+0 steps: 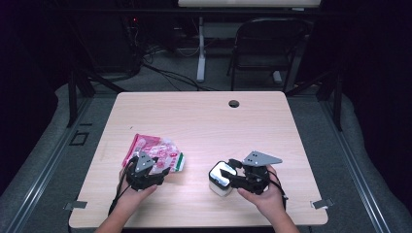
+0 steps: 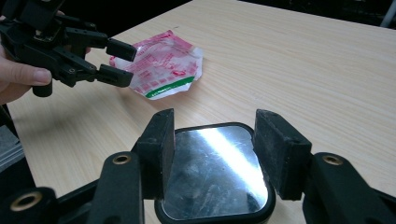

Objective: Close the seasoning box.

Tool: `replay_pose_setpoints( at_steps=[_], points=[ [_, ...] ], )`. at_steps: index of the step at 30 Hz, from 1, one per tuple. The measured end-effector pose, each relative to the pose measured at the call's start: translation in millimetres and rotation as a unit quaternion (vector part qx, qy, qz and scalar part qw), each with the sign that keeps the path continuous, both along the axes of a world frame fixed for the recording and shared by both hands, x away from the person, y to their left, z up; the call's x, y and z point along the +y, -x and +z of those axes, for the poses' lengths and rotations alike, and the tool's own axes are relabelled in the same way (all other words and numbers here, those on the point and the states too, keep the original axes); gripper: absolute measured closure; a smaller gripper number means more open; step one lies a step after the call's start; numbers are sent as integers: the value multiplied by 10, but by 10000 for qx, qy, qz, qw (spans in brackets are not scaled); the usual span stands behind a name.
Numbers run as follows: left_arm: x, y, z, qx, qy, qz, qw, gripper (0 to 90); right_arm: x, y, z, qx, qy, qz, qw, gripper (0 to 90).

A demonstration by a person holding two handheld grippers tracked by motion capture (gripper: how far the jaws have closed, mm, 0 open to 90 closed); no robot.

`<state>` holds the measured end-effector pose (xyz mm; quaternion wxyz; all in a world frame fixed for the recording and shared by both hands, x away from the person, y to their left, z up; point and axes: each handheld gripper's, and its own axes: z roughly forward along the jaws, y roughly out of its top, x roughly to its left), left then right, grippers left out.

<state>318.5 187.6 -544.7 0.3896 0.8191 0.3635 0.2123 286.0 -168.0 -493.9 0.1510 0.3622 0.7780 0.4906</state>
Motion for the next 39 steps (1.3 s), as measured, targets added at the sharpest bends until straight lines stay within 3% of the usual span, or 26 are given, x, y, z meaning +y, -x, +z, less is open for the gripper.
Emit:
replay_pose_setpoints(
  at_steps=[22,39],
  points=[
    [34,-14,-4,0,12,89,10000,399,-76,-60,-53,77,43,-262,9996,477],
    [69,-32,-10,4,34,200,9998,398,-311,-141,-62,183,-100,-826,9964,472]
  ],
)
